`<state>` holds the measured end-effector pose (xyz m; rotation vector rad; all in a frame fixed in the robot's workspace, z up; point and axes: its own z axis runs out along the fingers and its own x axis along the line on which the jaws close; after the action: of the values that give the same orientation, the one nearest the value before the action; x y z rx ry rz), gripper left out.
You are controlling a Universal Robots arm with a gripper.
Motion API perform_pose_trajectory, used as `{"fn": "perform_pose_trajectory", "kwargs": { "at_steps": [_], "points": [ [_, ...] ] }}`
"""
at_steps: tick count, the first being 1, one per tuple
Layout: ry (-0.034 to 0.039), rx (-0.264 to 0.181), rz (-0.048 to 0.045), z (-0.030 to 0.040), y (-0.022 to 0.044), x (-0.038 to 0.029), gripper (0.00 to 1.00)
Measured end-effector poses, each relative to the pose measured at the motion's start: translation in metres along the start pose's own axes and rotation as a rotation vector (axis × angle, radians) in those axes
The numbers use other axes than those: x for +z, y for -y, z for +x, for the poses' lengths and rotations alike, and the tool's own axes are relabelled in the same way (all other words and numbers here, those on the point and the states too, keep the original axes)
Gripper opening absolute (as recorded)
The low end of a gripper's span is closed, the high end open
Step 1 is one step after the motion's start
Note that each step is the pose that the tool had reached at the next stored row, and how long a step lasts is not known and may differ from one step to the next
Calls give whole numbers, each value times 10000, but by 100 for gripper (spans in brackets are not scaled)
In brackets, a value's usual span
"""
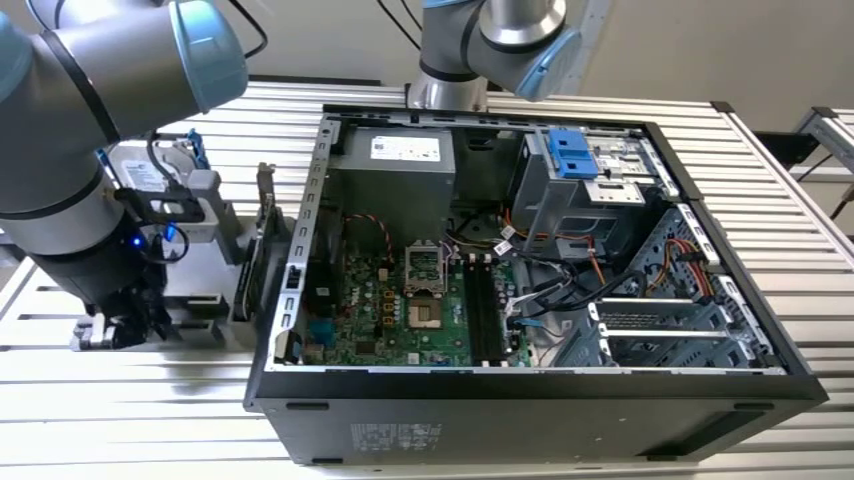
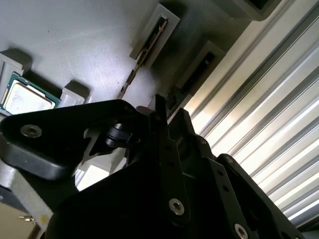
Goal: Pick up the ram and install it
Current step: 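Pick up the ram and move it above insertion slot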
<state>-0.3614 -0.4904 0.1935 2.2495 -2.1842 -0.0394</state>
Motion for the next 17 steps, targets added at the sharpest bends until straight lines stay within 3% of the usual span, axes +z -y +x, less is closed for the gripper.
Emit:
{"fn": "perform_pose_trajectory", "kwargs": {
  "at_steps": [11, 12, 17],
  "points": [
    [4, 0, 1, 0, 0, 1, 100],
    [5, 0, 1, 0, 0, 1, 0],
    [4, 0, -1, 0, 0, 0, 0]
  ]
}}
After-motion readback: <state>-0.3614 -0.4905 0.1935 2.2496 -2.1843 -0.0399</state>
